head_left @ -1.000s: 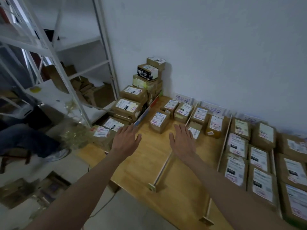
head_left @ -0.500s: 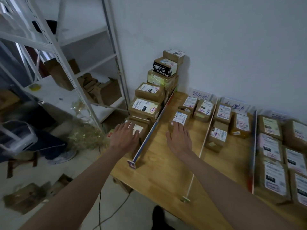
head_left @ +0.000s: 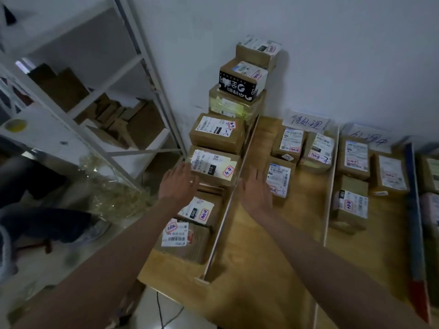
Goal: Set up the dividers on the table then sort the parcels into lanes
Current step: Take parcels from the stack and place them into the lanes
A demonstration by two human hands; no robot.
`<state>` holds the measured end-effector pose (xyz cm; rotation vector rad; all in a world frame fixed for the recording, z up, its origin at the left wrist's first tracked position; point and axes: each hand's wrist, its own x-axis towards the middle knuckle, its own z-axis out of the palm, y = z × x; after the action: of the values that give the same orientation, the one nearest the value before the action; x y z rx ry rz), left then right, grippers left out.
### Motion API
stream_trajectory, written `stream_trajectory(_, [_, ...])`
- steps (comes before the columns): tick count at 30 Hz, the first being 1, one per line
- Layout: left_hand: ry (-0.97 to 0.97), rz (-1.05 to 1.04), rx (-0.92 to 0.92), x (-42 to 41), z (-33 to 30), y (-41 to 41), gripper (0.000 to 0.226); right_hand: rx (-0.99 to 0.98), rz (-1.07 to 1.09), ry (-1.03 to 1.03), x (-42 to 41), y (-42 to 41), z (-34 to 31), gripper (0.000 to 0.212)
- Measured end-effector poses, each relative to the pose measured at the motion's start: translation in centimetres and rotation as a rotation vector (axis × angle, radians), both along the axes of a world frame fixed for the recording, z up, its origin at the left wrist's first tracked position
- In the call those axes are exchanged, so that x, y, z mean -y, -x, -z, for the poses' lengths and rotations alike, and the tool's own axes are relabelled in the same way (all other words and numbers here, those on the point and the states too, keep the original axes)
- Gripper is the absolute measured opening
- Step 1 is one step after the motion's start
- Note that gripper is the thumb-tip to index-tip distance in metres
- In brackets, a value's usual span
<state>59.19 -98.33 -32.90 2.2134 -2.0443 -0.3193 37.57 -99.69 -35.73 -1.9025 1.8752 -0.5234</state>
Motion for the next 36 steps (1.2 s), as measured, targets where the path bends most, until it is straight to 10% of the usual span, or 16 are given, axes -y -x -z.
stream_trajectory(25, [-0.029,-0.119,-0.332,6.4,0.9,-2.3,0.055,0.677,0.233,-0.559,2.6,-2.9,-1.6,0.048])
stream_trajectory(36, [-0.072,0.183,-0.300,4.9,-3.3,0.8,0.045,0.455,0.165,-0.700,-3.2,0.7,-6.1,0.053])
